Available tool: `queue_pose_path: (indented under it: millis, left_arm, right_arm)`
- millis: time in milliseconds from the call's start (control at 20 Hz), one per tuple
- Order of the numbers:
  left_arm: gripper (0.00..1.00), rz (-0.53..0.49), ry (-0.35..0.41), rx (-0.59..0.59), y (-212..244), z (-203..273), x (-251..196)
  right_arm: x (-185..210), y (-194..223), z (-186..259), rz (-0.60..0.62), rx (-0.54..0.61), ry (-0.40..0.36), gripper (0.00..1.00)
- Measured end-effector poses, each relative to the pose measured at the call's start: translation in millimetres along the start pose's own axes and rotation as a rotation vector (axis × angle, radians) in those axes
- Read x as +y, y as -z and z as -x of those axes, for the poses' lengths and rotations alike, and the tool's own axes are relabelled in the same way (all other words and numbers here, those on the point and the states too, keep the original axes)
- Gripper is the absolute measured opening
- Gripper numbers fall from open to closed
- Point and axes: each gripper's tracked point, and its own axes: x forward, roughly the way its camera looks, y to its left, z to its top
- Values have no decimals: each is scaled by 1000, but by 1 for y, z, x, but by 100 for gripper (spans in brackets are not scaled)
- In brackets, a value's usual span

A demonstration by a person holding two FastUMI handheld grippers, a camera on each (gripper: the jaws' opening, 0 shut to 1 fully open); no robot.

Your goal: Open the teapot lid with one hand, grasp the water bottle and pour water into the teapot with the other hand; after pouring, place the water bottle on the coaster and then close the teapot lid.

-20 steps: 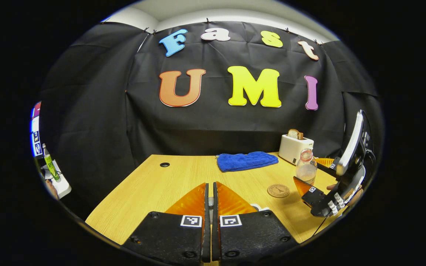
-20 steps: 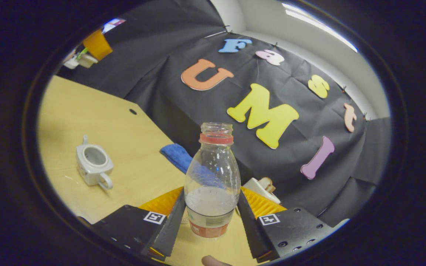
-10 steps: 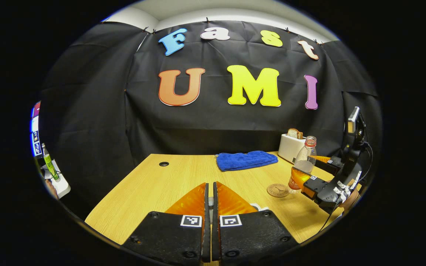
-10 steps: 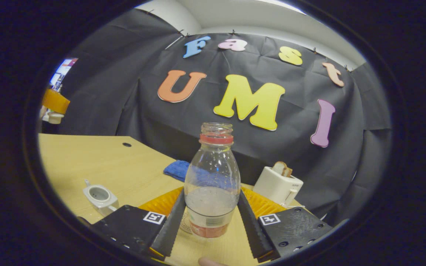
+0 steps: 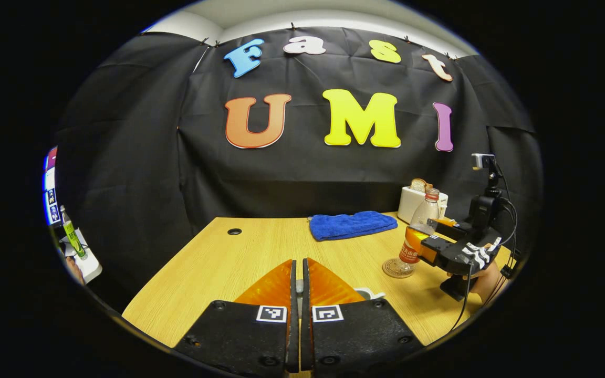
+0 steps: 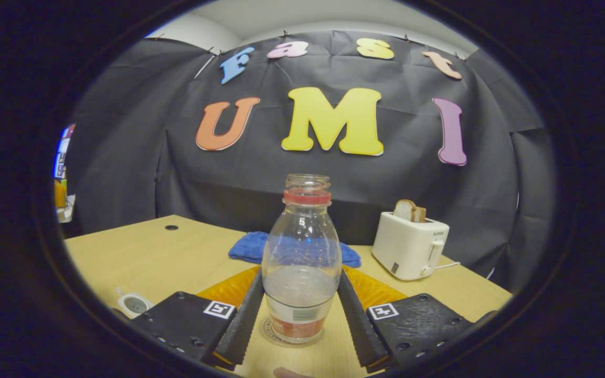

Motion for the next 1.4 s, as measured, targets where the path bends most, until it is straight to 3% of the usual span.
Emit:
queue_pose_path:
  millis: [650, 1050, 1400]
  left_arm:
    - [4, 2, 1, 7, 3, -2, 2]
    - [5, -6, 8, 9, 2, -1, -1]
    - [5, -12, 0, -17, -5, 1, -8]
  right_arm:
    - [1, 13, -16, -17, 33, -2, 79]
    - [-1, 7, -13, -4, 23, -1, 98]
    - [-8, -5, 8, -34, 6, -16, 98]
